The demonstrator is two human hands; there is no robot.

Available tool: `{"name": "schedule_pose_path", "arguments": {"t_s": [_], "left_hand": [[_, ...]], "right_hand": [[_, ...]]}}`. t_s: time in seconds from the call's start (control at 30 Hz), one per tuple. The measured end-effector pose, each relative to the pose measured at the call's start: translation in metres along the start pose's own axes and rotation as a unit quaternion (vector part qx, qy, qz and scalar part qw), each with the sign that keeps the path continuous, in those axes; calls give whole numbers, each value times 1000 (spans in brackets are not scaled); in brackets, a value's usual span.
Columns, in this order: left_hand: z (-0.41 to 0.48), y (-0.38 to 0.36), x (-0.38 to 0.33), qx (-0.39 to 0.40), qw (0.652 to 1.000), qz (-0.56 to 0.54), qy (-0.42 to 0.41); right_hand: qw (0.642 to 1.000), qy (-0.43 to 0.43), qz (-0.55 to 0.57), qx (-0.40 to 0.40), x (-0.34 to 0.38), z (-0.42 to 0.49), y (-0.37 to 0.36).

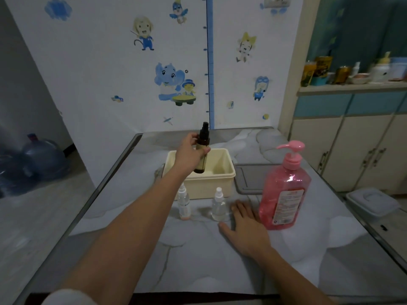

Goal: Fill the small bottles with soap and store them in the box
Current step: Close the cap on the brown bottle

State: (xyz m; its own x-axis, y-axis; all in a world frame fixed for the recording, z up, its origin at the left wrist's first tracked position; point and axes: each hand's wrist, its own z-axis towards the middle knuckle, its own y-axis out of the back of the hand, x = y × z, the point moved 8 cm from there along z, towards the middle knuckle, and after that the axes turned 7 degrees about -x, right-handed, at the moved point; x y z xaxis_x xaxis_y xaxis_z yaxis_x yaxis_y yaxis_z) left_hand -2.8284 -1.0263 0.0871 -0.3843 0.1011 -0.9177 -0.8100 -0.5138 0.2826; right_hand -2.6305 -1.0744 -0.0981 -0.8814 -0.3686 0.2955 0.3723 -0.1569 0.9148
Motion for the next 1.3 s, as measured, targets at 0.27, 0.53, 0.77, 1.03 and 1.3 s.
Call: {"name": "schedule_pose_path", "arguments": {"t_s": [0.27,0.53,0.77,1.03,1.3], "left_hand": [[21,-45,33,62,983,171,33],[23,-87,67,165,920,350,61],[33,-104,81,213,867,447,61],[38,-110,88,229,863,447,60],[42,-95,67,195,891,410,6]], "right_hand": [[1000,3,7,-20,3,1,4],[999,-6,12,-32,-2,2,-2],[999,-12,11,-41,-3,2,-4],[999,-16,5,-45,-2,2,-2],[999,4,19,-27,4,0,11]]}}
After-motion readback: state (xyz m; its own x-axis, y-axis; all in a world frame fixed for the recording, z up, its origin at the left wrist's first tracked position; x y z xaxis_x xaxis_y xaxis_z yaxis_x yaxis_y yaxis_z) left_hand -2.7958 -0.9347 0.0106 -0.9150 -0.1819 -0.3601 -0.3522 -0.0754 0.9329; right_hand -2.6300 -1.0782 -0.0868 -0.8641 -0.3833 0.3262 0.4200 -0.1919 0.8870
